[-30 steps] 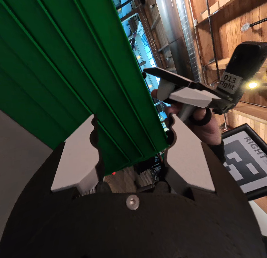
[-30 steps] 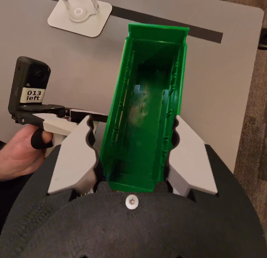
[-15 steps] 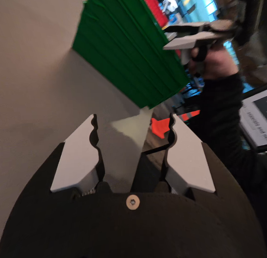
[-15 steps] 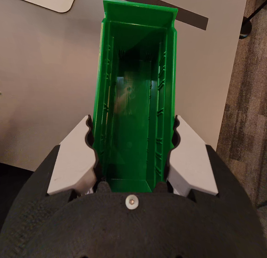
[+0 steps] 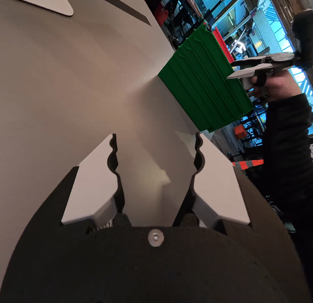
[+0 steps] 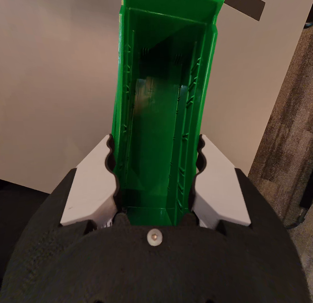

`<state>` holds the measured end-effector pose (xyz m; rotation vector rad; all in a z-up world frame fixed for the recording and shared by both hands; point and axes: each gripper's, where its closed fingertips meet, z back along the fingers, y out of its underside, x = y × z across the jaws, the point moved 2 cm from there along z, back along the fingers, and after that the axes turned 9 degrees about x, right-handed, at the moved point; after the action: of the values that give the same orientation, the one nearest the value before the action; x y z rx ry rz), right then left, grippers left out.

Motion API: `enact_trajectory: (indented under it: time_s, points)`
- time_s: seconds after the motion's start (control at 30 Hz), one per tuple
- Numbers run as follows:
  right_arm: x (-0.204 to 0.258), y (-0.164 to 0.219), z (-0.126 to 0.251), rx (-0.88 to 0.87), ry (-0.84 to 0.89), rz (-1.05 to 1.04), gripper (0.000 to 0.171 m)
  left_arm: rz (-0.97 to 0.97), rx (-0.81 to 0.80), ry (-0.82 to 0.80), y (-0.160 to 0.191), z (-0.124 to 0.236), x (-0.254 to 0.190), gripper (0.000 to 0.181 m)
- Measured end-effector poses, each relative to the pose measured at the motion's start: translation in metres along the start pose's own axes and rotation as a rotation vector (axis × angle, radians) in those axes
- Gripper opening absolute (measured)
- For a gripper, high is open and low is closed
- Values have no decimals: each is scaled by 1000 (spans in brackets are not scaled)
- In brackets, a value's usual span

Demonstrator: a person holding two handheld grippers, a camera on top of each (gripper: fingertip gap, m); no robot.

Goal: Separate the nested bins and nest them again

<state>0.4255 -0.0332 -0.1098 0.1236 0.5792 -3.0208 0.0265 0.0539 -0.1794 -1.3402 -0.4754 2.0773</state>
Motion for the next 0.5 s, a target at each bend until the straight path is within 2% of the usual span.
enact_trajectory:
  time_s: [0.37, 0.5]
  points:
    - [-9, -14, 6, -43, -2, -26, 92, 22, 5, 21, -1, 0, 8, 84]
    - [-11, -24, 26, -103, 9, -29, 91, 28, 2, 19, -1, -1, 9, 83]
